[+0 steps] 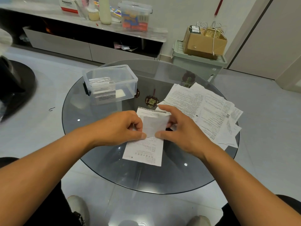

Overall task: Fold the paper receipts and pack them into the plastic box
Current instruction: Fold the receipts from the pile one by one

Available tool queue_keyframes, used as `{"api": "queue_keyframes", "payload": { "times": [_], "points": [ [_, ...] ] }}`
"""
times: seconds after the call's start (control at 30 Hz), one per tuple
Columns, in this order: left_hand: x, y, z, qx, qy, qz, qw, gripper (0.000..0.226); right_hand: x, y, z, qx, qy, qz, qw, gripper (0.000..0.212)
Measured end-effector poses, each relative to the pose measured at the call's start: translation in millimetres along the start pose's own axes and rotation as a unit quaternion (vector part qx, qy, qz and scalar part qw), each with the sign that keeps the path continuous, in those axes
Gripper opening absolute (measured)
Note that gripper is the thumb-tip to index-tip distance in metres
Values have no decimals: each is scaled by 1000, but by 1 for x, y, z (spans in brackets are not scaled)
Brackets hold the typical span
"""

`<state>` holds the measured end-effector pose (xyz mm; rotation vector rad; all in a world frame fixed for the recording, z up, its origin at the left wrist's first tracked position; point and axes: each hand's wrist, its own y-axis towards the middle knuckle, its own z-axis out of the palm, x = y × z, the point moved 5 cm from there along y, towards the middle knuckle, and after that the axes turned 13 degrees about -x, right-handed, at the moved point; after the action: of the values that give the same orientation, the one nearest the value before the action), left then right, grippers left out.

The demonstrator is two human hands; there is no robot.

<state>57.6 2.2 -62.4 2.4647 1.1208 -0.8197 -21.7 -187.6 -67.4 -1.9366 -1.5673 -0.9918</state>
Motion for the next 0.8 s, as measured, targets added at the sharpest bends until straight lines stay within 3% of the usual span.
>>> {"api": "queue_keyframes", "payload": {
  "times": [0.13,0.3,0.43,0.6,0.8],
  "points": [
    [-4,1,4,-13,-16,-32,999,26,-4,6,4,-47,30,38,998,78],
    [-7,2,6,-90,-38,-58,994,31,-2,6,12,-63,-8,32,997,78],
    [-2,4,7,-88,-73,-70,991,47,-1,5,9,-43,-27,10,999,66],
    [-1,9,0,-112,-155,-87,978,33,2,-1,9,10,-14,-24,1000,66],
    [-3,10,-3,-66,-331,-163,927,22,-1,0,7,-58,94,-4,994,23]
  ]
}}
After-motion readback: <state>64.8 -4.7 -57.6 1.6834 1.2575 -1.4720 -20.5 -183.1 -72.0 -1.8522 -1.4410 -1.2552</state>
